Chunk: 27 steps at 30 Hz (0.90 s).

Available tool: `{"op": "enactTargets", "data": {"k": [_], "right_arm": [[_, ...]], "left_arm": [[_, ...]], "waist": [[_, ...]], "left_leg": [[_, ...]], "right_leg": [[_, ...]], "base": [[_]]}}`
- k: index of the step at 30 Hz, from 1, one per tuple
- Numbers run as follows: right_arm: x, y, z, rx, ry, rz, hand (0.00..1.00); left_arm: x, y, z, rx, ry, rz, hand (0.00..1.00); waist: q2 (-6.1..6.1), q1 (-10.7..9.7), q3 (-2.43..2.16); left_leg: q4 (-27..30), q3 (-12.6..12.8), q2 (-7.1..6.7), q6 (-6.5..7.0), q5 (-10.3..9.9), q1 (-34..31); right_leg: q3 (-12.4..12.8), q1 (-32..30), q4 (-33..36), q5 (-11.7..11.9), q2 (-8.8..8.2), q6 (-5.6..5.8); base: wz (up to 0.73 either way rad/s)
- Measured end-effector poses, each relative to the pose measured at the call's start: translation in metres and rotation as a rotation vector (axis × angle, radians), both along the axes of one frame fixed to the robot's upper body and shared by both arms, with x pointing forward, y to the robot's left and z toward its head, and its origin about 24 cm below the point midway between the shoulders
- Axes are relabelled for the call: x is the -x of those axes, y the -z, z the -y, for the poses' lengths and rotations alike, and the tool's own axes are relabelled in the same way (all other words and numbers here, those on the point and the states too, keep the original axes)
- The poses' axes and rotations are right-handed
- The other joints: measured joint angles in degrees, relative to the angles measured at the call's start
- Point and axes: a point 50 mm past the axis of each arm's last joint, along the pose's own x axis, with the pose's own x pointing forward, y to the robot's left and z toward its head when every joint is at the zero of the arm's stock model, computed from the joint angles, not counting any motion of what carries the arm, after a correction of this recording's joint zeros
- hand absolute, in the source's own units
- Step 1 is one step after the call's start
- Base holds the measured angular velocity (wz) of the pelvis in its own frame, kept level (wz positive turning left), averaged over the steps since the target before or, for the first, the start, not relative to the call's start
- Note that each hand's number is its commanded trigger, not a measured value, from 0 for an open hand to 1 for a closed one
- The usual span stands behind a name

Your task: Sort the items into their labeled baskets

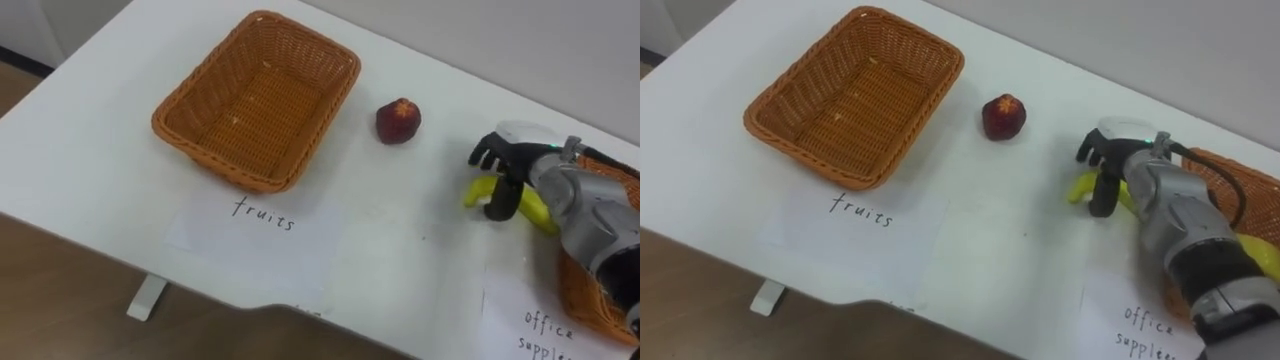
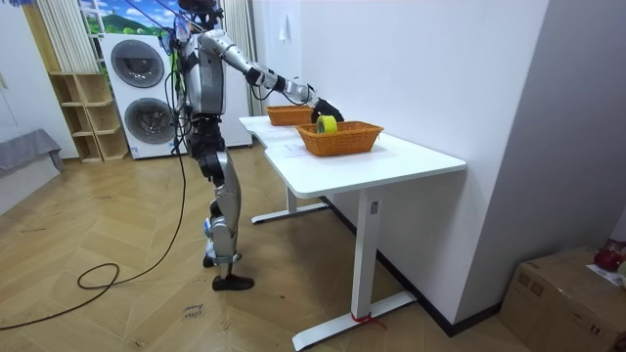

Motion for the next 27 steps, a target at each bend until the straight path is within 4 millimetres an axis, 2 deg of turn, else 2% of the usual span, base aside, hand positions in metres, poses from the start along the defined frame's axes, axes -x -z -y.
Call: {"op": "enactTargets", "data": {"k": [6, 17, 27], "right_arm": [[-0.001, 0.001, 0.005, -0.019, 0.042, -0.027, 1.00], [-0.001, 0.001, 0.004, -0.038, 0.045, -0.029, 1.00], [0.000, 0.000, 0.001, -0.050, 0.034, -0.016, 1.00]], "left_arm": [[0.002, 0.001, 0.000, 0.000, -0.007, -0.007, 0.00], [-0.009, -0.001, 0.001, -0.012, 0.005, 0.021, 0.00], [-0.003, 0.000, -0.001, -0.018, -0.004, -0.003, 0.00]], "waist": [[-0.12, 0.5, -0.07], [-0.25, 0.4, 0.00], [-0.28, 0.5, -0.03]], "left_leg": [[0.0, -0.2, 0.12, -0.02, 0.0, 0.2], [0.0, -0.1, 0.17, -0.01, 0.0, 0.2], [-0.1, 0.0, 0.24, -0.03, 0.0, 0.3]], "right_leg": [[-0.2, 0.1, -0.1, 0.0, 0.14, 0.00], [0.0, 0.0, -0.1, 0.0, 0.17, 0.00], [0.2, 0.1, -0.2, 0.0, 0.30, 0.00]], "base": [[0.01], [0.00], [0.00]]}}
